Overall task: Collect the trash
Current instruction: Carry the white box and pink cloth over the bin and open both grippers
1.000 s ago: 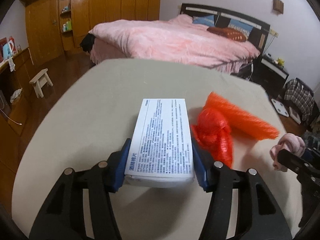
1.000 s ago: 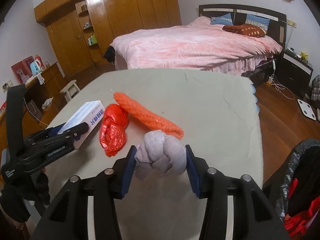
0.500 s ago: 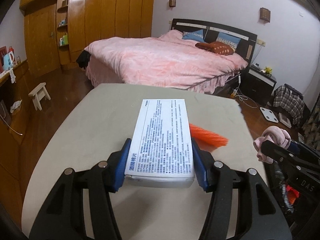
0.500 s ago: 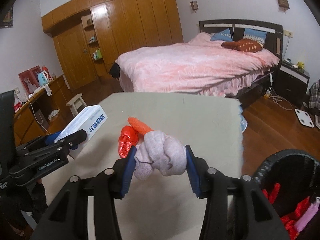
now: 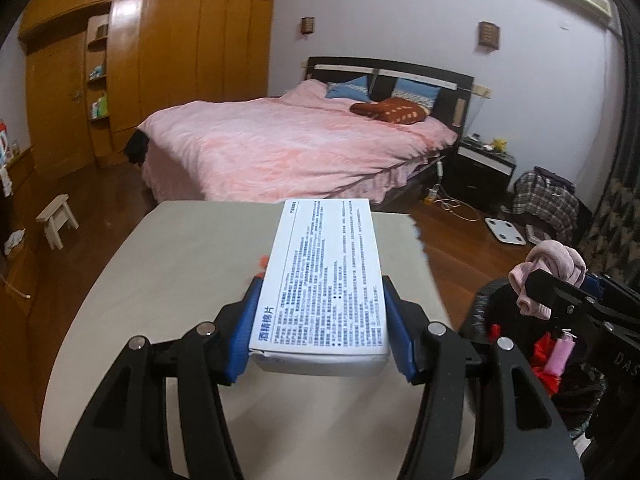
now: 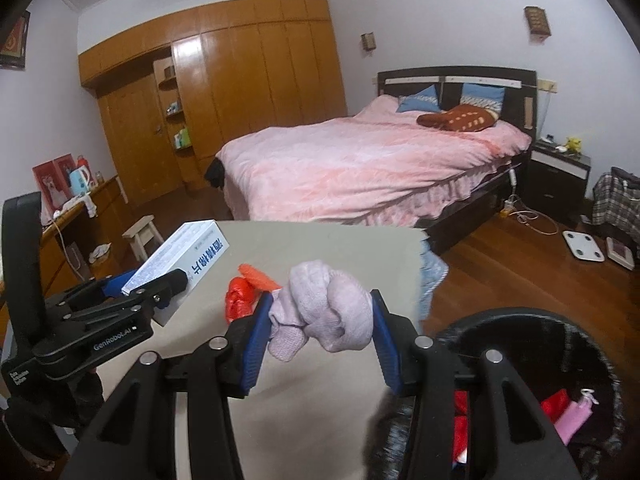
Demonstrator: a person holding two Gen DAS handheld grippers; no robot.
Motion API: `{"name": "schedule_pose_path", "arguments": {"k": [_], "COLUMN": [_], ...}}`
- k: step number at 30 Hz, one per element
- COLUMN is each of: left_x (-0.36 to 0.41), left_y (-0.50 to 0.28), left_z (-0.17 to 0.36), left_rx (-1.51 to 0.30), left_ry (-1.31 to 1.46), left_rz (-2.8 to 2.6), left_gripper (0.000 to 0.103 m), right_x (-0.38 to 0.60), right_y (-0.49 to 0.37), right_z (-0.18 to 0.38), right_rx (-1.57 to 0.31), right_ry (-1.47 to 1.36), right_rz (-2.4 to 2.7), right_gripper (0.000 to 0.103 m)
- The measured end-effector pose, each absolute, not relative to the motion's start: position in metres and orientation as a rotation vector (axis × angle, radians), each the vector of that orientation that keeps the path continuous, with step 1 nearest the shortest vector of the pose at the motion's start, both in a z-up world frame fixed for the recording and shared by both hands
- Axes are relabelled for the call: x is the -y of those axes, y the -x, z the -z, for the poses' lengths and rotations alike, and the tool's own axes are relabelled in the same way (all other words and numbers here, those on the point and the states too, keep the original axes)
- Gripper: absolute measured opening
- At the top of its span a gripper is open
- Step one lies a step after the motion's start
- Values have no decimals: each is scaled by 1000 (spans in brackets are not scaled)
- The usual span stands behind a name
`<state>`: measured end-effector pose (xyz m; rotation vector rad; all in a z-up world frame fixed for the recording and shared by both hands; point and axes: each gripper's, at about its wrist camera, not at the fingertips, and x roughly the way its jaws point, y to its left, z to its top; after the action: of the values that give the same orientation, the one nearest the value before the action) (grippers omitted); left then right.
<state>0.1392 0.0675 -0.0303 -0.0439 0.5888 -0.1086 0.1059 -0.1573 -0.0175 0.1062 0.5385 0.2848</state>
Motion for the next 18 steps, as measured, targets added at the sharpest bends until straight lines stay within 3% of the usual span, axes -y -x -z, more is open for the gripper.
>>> {"name": "schedule_pose_path", "arguments": {"k": [18], "left_x": [30], "left_y": [-113], "left_z": [13], "left_rx": [-541], "left_ry": [-18], "left_rz": [290], "left_gripper": [55], "right_x": [248], "right_y": [-48], "right_z": [-1], "right_rx": [-466], "right_ry": [-141], "right_rz": [-102], "right_gripper": [48]}}
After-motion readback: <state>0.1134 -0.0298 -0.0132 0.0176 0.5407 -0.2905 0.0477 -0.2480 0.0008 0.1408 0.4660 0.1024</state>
